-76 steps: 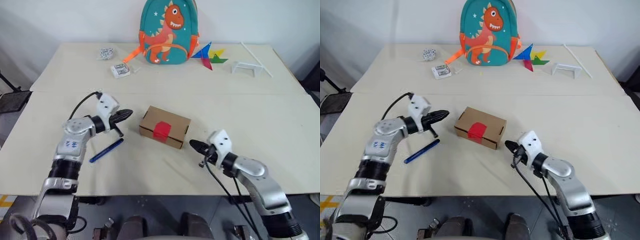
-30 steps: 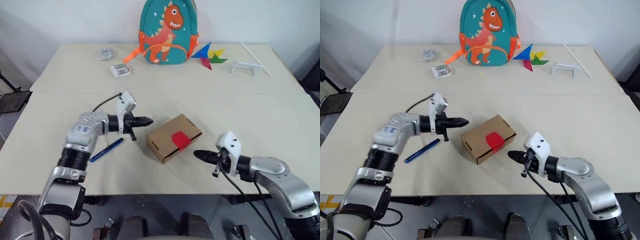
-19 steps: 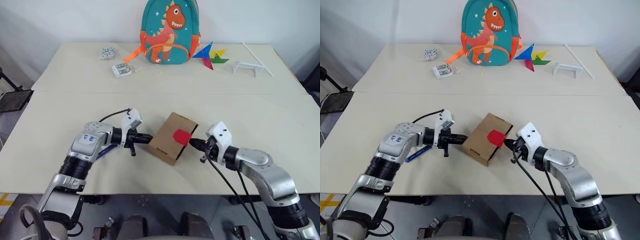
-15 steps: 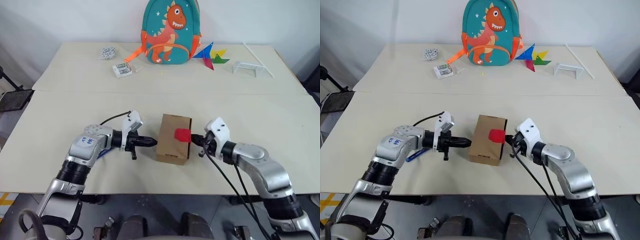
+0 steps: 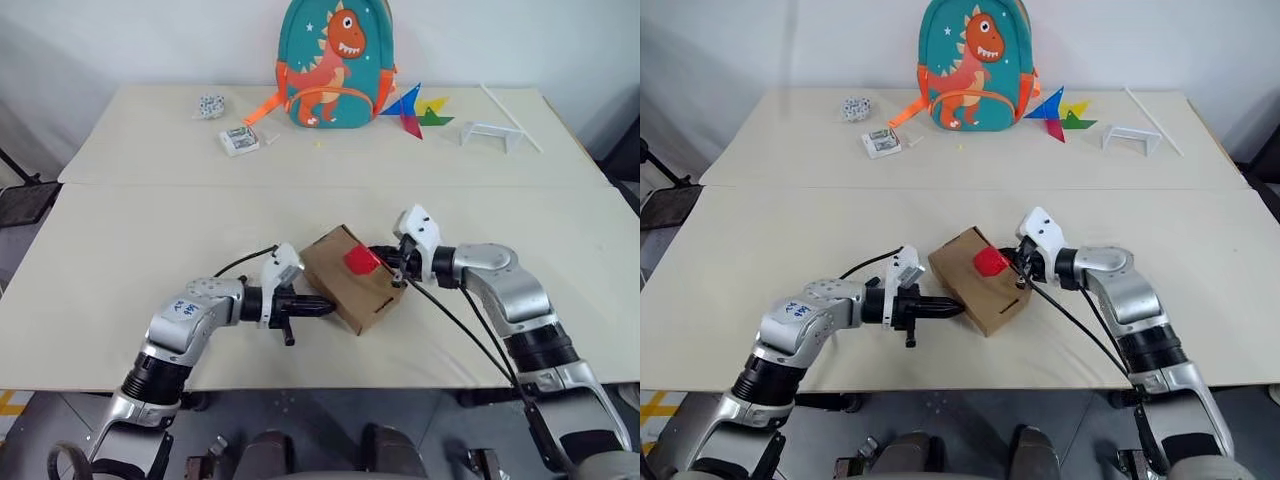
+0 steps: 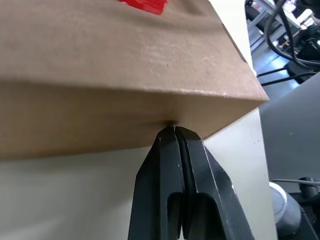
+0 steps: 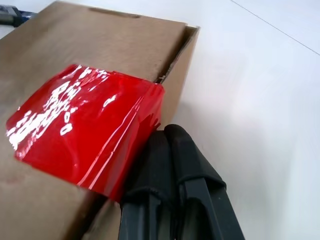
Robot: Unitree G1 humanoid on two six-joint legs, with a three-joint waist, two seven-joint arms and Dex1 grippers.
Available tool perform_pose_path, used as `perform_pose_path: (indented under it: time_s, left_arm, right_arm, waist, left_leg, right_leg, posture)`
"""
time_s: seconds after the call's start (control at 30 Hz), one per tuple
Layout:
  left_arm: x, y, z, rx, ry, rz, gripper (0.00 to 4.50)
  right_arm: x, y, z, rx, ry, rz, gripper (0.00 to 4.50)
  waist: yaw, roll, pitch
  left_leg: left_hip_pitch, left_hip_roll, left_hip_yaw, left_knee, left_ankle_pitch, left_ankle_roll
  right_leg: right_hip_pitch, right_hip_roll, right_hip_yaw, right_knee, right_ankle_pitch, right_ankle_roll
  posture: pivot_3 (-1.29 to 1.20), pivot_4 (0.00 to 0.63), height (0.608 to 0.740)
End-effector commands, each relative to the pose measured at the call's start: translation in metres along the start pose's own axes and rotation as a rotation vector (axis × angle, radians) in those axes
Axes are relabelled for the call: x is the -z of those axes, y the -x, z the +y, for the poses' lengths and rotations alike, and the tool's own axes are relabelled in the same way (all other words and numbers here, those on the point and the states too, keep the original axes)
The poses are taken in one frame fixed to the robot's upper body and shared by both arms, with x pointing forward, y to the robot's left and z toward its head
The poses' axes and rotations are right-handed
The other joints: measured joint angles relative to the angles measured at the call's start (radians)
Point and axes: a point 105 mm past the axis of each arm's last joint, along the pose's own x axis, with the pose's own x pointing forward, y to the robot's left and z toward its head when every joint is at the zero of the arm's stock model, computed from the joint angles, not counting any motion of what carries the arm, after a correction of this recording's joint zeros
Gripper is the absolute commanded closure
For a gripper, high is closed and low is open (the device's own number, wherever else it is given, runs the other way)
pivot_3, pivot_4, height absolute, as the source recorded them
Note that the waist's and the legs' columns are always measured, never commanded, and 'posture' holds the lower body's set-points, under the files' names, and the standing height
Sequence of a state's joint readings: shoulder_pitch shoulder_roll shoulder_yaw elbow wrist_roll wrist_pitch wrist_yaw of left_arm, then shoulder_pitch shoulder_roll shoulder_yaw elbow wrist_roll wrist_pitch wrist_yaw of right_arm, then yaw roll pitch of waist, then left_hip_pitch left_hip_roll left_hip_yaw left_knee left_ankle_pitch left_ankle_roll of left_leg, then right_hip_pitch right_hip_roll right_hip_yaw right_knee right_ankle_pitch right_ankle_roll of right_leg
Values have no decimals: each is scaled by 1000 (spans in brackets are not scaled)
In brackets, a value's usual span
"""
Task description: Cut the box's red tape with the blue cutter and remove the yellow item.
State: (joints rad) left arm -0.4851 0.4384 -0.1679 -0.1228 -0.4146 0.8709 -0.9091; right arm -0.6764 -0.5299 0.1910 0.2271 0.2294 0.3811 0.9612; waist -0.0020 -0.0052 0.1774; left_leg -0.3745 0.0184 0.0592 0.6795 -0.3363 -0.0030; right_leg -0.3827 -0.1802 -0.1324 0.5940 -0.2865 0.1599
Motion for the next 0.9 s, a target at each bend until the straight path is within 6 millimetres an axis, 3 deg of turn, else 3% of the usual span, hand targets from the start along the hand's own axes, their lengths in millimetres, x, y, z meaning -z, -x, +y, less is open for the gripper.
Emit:
perform_pose_path:
  time_s: [0.03,0.37,0.47,0.5,0.6,0.7,0.77,0.9]
  left_arm:
    - [-9,1,-7,1,-35,-36,4461]
    - [-17,29,2,-74,-106,-18,4461]
    - [-31,46,2,-78,-180,-47,4461]
    - [-40,55,-7,-32,-212,-92,4461]
    - [-55,87,-5,-87,-242,-182,4461]
    - [-40,128,1,-203,-276,-120,3636]
    - [-30,163,1,-294,-281,-98,3238]
    - [-5,211,8,-477,-274,-78,1995]
  right_arm:
    - [2,-5,-2,-39,21,7,4500]
    - [2,12,-28,47,27,-15,4500]
    - [-15,32,-29,25,33,-103,4500]
    - [-22,43,-23,-18,43,-143,4500]
    - [-20,71,-17,-59,-19,-142,4500]
    - [-31,96,-12,-50,6,-262,3912]
    - [-38,109,5,-77,-22,-387,3439]
    - [-39,112,32,-94,32,-417,2059]
  waist:
    - [0,0,0]
    - [-2,0,0]
    - [1,0,0]
    - [1,0,0]
    - [2,0,1]
    - [-4,0,1]
    - [-13,0,1]
    - [-11,1,1]
  left_leg:
    - [0,0,0,0,0,0]
    - [0,0,0,0,0,0]
    - [0,0,0,0,0,0]
    - [0,0,0,0,0,0]
    - [-1,0,-1,0,0,-1]
    - [0,0,-1,-2,-1,-1]
    - [3,1,1,-5,-1,-1]
    - [4,2,2,-7,-1,-2]
  right_leg:
    - [0,0,0,0,0,0]
    - [0,0,0,0,0,0]
    - [0,0,0,0,0,0]
    - [0,0,0,-1,0,0]
    - [0,0,-1,-1,0,0]
    - [0,0,-1,-1,0,0]
    - [0,0,0,-2,0,0]
    - [0,1,0,-1,0,0]
  posture:
    - [0,150,740]
    - [0,150,740]
    - [0,150,740]
    - [0,150,740]
    - [0,150,740]
    - [0,150,740]
    - [0,150,740]
    - [0,150,740]
